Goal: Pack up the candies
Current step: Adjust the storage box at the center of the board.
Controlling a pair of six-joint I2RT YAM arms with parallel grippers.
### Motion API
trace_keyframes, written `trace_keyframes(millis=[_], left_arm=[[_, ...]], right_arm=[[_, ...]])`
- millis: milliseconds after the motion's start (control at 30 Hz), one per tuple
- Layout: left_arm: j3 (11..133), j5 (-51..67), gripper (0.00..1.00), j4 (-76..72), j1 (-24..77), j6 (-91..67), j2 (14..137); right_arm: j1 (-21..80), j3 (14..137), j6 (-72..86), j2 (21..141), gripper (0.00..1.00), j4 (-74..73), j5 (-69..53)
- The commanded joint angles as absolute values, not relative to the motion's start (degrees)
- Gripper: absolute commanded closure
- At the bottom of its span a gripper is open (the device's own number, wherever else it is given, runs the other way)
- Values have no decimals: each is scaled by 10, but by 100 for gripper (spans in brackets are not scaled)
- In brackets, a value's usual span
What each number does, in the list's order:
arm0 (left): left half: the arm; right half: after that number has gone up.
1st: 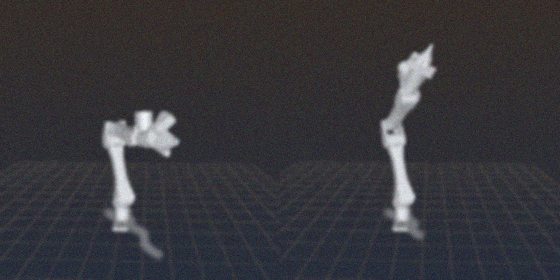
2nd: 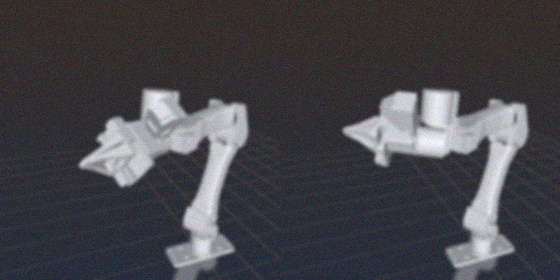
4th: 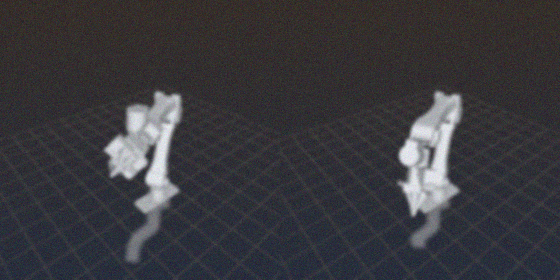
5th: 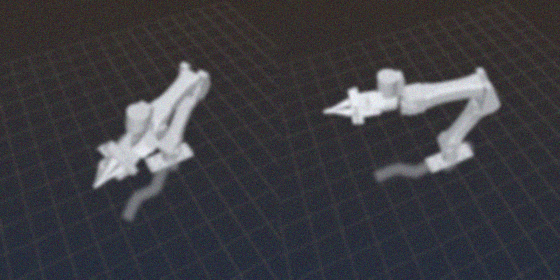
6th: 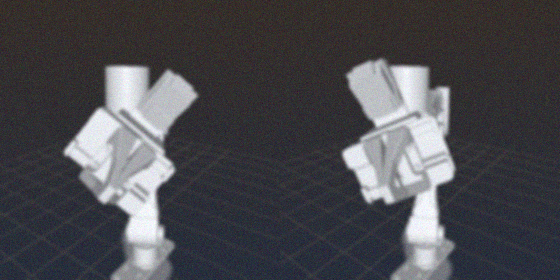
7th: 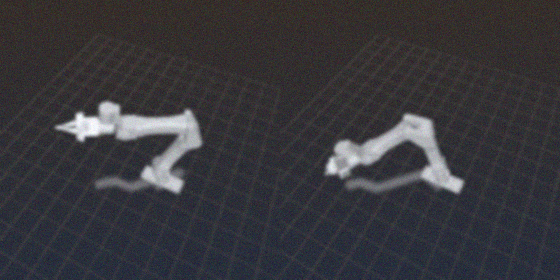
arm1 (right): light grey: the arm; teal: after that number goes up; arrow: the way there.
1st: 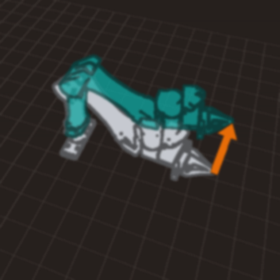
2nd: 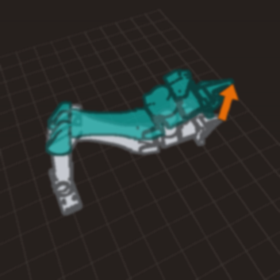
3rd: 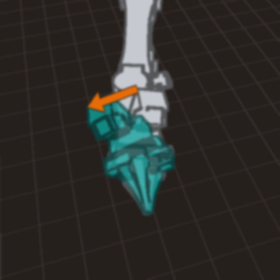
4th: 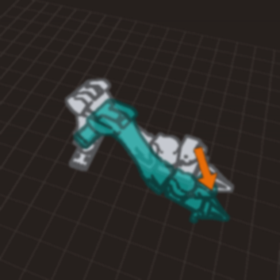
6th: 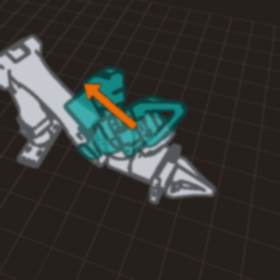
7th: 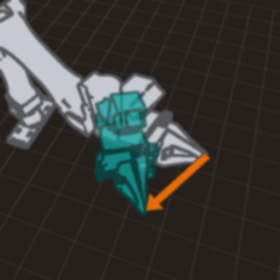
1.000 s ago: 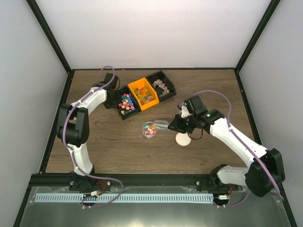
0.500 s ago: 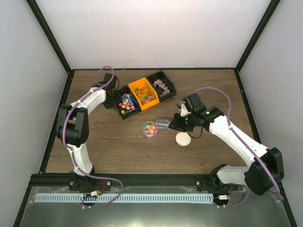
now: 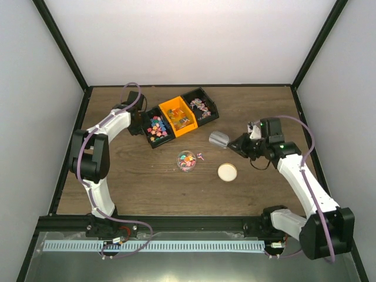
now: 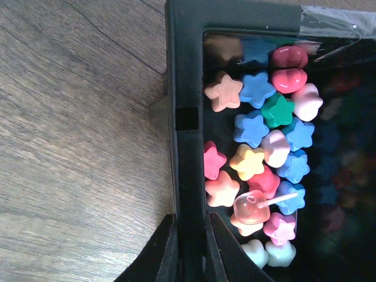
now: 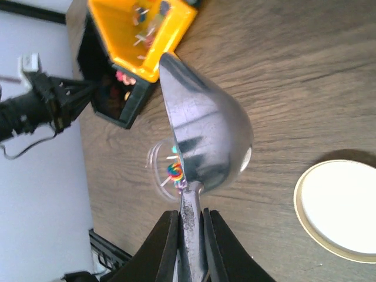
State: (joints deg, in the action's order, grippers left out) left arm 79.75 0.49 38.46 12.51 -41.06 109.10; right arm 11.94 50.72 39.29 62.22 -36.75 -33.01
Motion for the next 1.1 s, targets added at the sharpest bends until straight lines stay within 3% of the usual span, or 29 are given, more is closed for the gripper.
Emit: trace_keyframes(millis=[0,233,533,833,933,1067], left_arm=[[746,38,96,445,127,-408,1154],[734,48,96,448,127,-389,1141],[736,43,96,455,127,-376,1145],[744,46,96,457,127,-360,1151],[763,53,96,461,127,-332,1163],[803,55,96,471,127,-290,1195]], right_arm=[[72,434,495,629,99,-214,-392],[25,289,687,672,99,146,-423],[15,292,709,832,99,285,-433],[15,285,697,904,91,286,-434],[15,284,678,901,81,257,-434],[15,275,641,889,74,217,-433]])
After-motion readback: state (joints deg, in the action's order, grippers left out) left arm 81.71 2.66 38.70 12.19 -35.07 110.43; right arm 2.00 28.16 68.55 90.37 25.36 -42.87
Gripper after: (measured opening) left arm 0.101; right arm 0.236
